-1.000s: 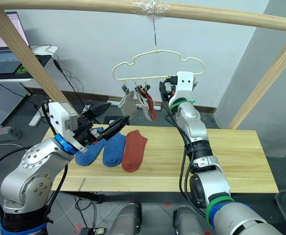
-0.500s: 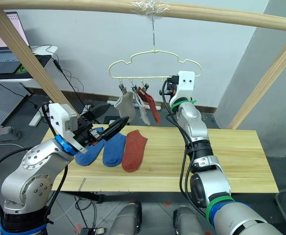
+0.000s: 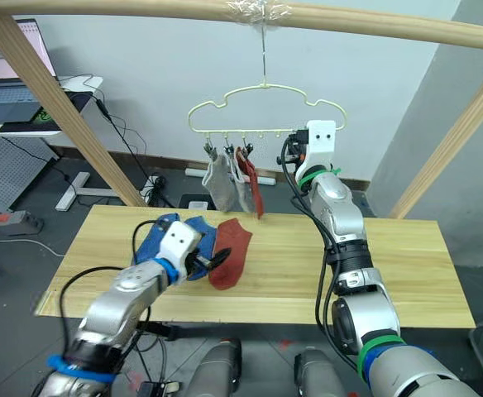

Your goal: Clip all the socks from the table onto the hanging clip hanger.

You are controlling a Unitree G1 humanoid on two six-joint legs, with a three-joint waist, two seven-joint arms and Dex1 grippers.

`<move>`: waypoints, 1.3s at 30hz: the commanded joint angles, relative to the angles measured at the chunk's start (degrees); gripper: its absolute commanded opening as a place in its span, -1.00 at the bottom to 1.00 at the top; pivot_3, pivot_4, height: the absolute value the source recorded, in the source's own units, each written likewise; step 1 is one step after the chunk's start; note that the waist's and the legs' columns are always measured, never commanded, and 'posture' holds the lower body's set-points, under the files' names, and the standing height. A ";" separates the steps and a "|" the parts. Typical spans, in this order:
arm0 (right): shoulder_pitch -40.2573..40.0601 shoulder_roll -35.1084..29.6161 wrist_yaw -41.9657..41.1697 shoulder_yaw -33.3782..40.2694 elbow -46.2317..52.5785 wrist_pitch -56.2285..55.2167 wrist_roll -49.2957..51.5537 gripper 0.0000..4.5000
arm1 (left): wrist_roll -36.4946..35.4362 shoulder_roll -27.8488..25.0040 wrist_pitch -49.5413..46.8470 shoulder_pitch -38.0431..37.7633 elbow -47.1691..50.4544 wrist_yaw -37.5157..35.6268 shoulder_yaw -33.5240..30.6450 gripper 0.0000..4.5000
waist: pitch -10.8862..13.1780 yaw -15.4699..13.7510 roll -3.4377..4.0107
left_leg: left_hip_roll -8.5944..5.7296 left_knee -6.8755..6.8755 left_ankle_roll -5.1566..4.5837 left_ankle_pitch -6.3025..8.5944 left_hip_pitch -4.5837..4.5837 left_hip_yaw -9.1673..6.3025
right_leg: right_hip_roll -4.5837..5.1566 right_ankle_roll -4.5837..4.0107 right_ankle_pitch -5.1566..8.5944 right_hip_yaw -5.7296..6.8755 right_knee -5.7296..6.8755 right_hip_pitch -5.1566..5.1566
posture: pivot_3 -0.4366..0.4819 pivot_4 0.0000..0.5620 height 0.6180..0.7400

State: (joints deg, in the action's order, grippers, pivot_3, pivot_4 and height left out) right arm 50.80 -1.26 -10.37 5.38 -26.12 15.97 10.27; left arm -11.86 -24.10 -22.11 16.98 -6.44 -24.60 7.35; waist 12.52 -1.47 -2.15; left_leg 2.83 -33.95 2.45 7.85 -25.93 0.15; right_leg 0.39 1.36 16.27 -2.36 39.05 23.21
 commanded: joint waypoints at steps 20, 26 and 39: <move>-4.73 -0.95 1.39 -0.63 13.48 8.27 0.35 -1.00 | 13.26 9.70 15.17 21.02 -46.60 -5.86 2.24 0.50 | 0.11 1.60 0.07 | -0.08 0.02 -0.02 0.02 -0.03 -0.01 | 0.01 0.16 0.04 0.00 0.00 -0.02 | -0.05 -0.15 1.00; -4.47 -1.08 1.12 -0.62 13.57 8.56 0.39 -1.00 | 15.58 9.29 19.41 19.73 -44.76 -5.81 2.66 -0.28 | 0.10 1.60 0.07 | -0.07 0.03 -0.02 0.02 -0.02 -0.03 | 0.00 0.16 0.04 0.02 0.00 -0.02 | -0.04 -0.18 1.00; -2.91 -2.53 0.59 1.50 14.33 13.98 2.93 -1.00 | 7.63 10.61 24.68 11.53 -21.30 -11.22 -2.03 -0.98 | 0.11 1.49 0.07 | -0.05 0.04 -0.02 0.02 -0.05 -0.06 | 0.02 0.15 0.03 0.05 0.00 -0.01 | 0.00 -0.24 1.00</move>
State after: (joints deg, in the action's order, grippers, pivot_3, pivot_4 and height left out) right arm 47.23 -2.91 -9.96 5.16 -13.65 27.50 11.66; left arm -1.70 -13.97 1.63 28.52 -33.71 -34.60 6.30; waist 12.63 0.02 -2.08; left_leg 2.79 -33.91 2.43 7.88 -25.99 0.11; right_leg 0.42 1.50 16.30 -2.31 39.05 23.19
